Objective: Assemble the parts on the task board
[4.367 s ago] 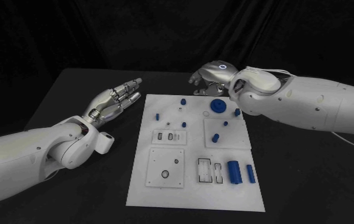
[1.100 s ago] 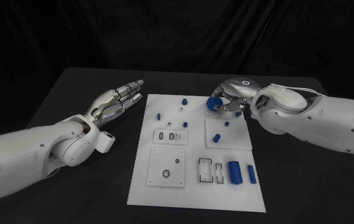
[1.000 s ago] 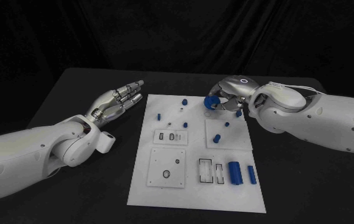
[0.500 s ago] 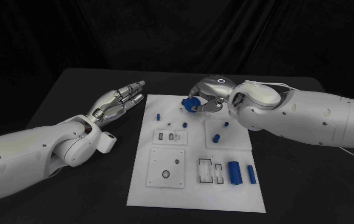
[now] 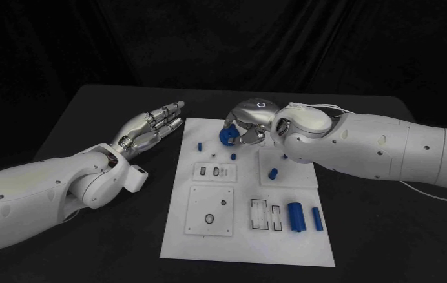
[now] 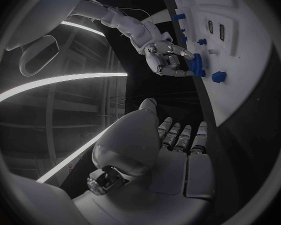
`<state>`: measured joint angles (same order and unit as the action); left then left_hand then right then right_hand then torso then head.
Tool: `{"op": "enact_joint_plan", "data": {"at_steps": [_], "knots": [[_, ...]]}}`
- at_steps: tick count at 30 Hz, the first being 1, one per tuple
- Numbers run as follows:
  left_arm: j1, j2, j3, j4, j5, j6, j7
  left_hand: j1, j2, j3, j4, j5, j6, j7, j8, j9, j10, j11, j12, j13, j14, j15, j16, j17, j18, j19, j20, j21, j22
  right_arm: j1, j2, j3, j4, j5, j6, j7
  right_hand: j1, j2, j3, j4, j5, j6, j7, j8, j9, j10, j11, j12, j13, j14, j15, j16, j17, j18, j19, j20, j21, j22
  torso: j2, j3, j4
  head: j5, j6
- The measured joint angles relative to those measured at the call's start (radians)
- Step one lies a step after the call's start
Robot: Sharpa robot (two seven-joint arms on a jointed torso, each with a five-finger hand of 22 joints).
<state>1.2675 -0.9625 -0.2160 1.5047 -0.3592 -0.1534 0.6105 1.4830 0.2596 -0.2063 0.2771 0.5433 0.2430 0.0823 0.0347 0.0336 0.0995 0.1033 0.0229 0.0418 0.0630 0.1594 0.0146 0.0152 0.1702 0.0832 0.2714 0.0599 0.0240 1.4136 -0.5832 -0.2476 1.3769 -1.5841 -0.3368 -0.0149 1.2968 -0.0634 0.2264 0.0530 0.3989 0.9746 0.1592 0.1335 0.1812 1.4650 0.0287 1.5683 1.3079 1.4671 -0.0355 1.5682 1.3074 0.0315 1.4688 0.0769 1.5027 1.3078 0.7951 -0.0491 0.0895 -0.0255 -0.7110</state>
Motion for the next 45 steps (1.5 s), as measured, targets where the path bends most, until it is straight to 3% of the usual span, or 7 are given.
{"op": "enact_joint_plan", "data": {"at_steps": [6,11,14,26,34,39,45], "knots": [[0.0,0.0,0.0,0.0,0.0,0.001,0.0,0.0,0.0,0.0,0.0,0.0,0.0,0.0,0.0,0.0,0.0,0.0,0.0,0.0,0.0,0.0,0.0,0.0,0.0,0.0,0.0,0.0,0.0,-0.009,0.018,0.001,-0.015,0.001,0.009,0.006,-0.003,-0.003,0.0,0.0,-0.009,0.003,0.0,-0.008,0.003,0.0,0.0,0.0,0.0,0.0,0.0,0.0,0.0,0.0,0.0,0.0,0.0,0.0,0.0,0.0,-0.0012,0.001,0.0],[0.0,0.0,0.0,0.0,0.0,0.002,0.0,0.0,0.0,0.0,0.0,0.0,0.0,0.0,0.0,0.0,0.0,0.0,0.0,0.0,0.0,0.0,0.0,0.0,0.0,0.0,0.0,0.0,0.0,-0.012,0.024,0.002,-0.02,0.002,0.013,0.009,-0.004,-0.004,0.007,0.007,-0.01,-0.008,-0.012,-0.053,0.08,0.0,0.019,0.0,0.0,0.0,0.015,0.0,0.0,0.0,-0.005,0.005,-0.018,0.0,-0.001,0.0,-0.0023,0.002,-0.002],[0.0,0.0,0.0,0.0,0.0,0.002,0.0,0.0,0.0,0.0,0.0,0.0,0.0,0.0,0.0,0.0,0.0,0.0,0.0,0.0,0.0,0.0,0.0,0.0,0.0,0.0,0.0,0.0,0.0,-0.013,0.024,0.002,-0.023,0.003,0.016,0.01,-0.004,-0.004,0.014,0.005,-0.01,-0.028,-0.029,-0.07,0.076,0.002,0.02,0.0,0.0,-0.003,0.019,0.0,0.0,0.0,0.0,0.011,-0.027,0.0,-0.001,0.0,-0.0023,0.002,-0.004],[0.0,0.0,0.0,0.0,0.0,0.004,-0.002,0.0,0.0,0.0,0.0,0.0,0.0,0.0,0.0,0.0,0.0,0.0,0.0,0.0,0.0,0.0,0.0,0.0,0.0,0.004,0.004,0.0,0.0,-0.016,0.02,0.001,-0.033,0.003,0.025,0.006,-0.004,-0.003,0.045,0.0,0.017,-0.089,-0.023,-0.07,0.033,0.002,0.02,0.0,0.0,-0.003,0.019,0.0,0.0,0.0,-0.004,0.014,-0.046,0.0,-0.001,0.001,-0.0022,0.002,-0.005],[0.0,0.001,0.0,-0.002,0.0,0.006,-0.003,0.0,0.0,0.003,-0.003,0.0,0.0,0.0,0.0,0.0,0.0,0.0,0.0,0.0,0.0,0.0,0.0,0.0,0.0,0.004,0.004,0.0,0.0,-0.016,0.016,0.0,-0.035,0.003,0.031,0.001,-0.022,0.018,0.062,0.017,0.053,-0.101,-0.021,-0.07,0.02,0.002,0.02,0.0,0.0,-0.003,0.019,0.0,0.0,0.0,-0.004,0.014,-0.06,0.0,-0.001,0.0009,-0.0017,0.001,-0.005],[0.0,0.001,0.0,-0.003,0.0,0.007,-0.004,0.0,0.0,0.003,-0.003,0.0,0.0,0.0,0.0,0.0,0.0,0.0,0.0,0.0,0.0,0.0,0.0,0.0,0.0,0.004,0.004,0.0,0.0,-0.016,0.013,0.0,-0.035,0.003,0.033,-0.001,-0.029,0.019,0.063,0.018,-0.065,-0.157,-0.027,-0.069,-0.002,-0.001,0.012,0.0,0.0,-0.001,0.017,0.0,0.0,0.0,-0.004,0.014,-0.066,0.0,-0.002,0.0009,-0.0016,0.002,-0.006],[0.0,0.001,0.0,-0.003,0.0,0.009,-0.005,0.0,0.0,0.003,-0.003,0.0,0.0,0.0,0.0,0.0,0.0,0.0,0.0,0.0,0.0,0.0,0.0,0.0,0.0,0.004,0.004,0.0,0.0,-0.016,0.01,0.0,-0.035,0.003,0.033,-0.002,-0.034,0.014,0.041,0.015,-0.137,-0.293,-0.041,-0.072,-0.046,0.0,0.0,0.0,0.0,0.0,0.007,0.0,0.0,0.0,-0.004,0.004,-0.091,0.0,-0.002,0.0005,-0.0016,0.003,-0.006]]}}
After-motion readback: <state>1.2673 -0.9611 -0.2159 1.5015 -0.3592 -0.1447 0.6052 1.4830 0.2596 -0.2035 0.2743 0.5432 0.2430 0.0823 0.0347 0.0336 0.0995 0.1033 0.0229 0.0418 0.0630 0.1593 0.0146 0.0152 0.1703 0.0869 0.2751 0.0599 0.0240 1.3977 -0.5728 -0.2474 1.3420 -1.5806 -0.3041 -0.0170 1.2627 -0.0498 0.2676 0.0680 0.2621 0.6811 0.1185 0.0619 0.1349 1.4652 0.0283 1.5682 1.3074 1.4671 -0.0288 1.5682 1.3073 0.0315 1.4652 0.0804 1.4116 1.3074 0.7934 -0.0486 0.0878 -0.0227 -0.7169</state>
